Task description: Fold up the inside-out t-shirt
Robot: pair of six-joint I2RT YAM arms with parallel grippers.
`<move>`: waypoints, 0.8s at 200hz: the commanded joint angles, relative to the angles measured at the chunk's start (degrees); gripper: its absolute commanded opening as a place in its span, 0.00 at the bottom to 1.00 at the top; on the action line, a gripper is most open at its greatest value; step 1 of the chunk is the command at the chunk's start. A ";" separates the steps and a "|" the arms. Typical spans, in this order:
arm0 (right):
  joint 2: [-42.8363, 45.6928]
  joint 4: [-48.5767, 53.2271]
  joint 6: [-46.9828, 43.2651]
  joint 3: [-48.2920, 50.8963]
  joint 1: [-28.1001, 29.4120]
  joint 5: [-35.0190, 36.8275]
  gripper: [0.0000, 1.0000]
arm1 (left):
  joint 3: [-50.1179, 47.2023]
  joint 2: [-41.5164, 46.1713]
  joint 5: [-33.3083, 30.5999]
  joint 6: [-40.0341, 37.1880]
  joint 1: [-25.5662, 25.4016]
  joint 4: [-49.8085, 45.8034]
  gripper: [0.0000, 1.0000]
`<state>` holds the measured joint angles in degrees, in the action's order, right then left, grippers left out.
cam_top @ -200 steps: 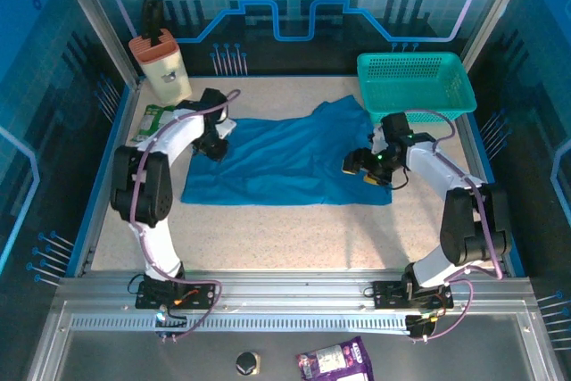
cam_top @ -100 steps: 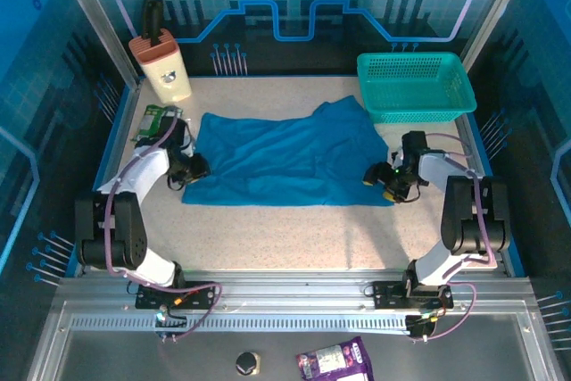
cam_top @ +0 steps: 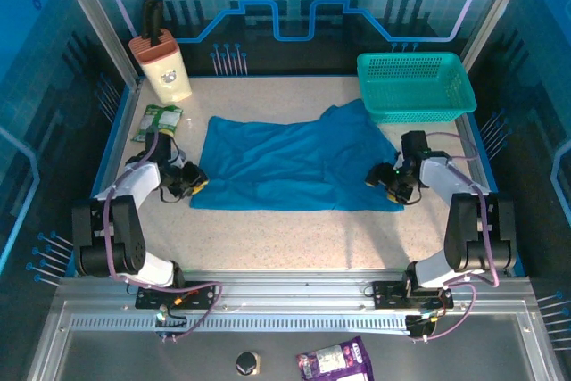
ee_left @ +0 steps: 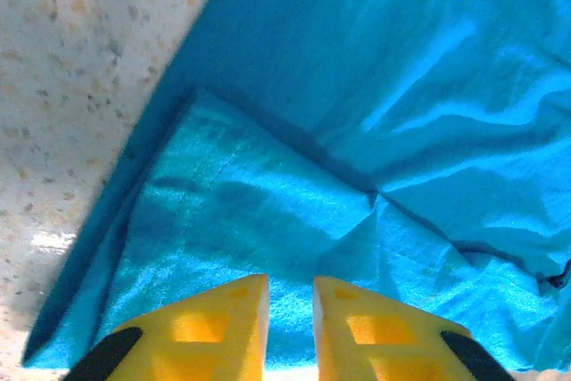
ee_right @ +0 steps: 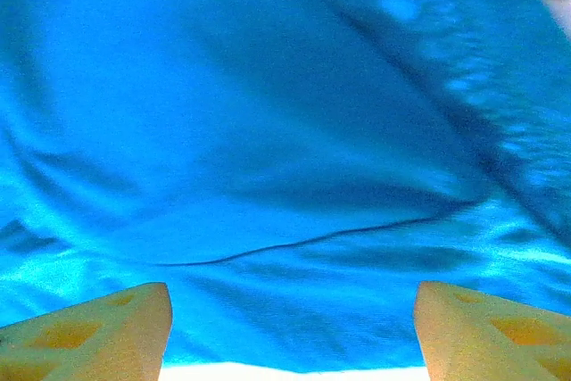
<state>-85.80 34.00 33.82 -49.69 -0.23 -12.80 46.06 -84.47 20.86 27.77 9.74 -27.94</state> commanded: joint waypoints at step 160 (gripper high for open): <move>3.40 0.61 13.63 13.69 -2.35 2.81 0.72 | -22.89 0.75 -1.61 19.72 17.36 4.78 0.15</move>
<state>-83.46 29.17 43.90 -40.69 -1.65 -14.04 29.50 -84.12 32.42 42.87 25.43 -15.40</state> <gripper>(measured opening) 0.716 0.149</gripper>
